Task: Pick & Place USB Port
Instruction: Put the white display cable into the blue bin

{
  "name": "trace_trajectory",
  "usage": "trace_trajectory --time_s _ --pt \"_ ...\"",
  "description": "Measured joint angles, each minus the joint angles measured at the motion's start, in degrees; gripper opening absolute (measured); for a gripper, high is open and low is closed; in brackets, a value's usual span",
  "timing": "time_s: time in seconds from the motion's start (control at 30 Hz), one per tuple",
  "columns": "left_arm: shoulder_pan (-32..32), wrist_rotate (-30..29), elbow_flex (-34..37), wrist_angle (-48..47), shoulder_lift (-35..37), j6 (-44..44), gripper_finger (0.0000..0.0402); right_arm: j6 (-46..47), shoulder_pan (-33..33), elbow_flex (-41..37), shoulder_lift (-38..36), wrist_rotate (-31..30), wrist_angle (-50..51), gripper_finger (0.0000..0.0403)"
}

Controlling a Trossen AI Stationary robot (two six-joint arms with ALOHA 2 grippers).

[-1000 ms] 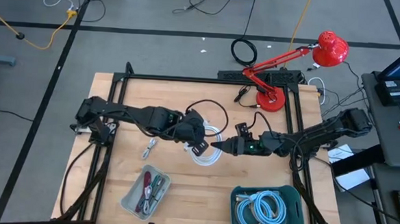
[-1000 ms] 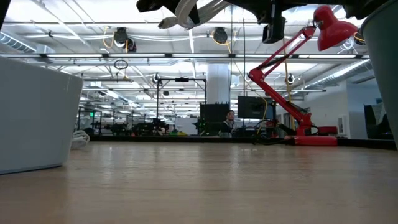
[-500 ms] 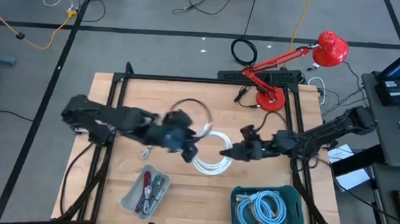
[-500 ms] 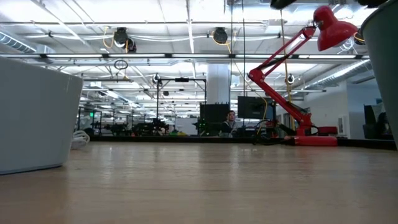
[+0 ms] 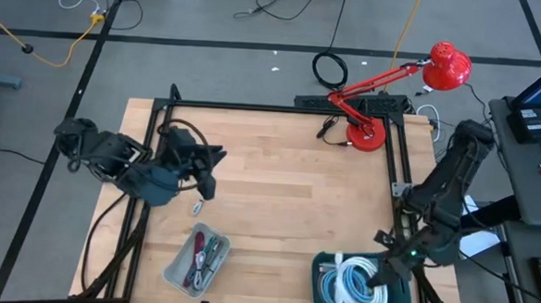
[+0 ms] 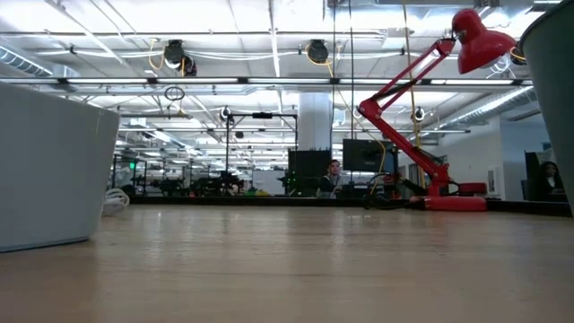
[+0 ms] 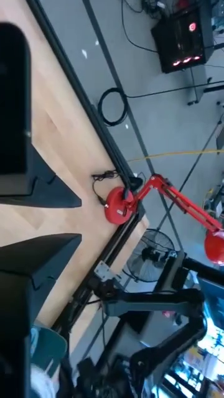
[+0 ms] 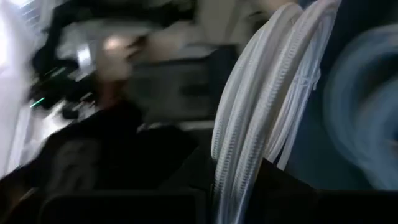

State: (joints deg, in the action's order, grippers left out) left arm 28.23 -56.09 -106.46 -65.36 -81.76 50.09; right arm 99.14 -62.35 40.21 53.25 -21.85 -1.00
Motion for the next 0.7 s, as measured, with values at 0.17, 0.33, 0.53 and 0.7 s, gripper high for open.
trace_trajectory --time_s 0.17,0.33,0.53,0.7 --pt "-1.6 0.46 0.49 -0.52 -1.08 -0.07 0.006 8.61 -3.82 -0.1 1.14 -5.12 8.63 0.0028" --pt "-3.62 4.23 0.6 -1.46 -2.73 -1.07 0.0045 7.29 -2.95 -0.09 2.64 -5.15 6.67 0.0028" --pt "-5.2 7.11 0.55 -2.15 -4.77 -1.51 0.0029 3.87 -2.53 -0.09 4.38 -3.53 -0.8 0.0028" --pt "-5.25 7.75 0.55 -2.12 -5.18 -1.62 0.0018 5.48 -2.5 -0.48 6.35 -1.13 -1.2 0.0028"
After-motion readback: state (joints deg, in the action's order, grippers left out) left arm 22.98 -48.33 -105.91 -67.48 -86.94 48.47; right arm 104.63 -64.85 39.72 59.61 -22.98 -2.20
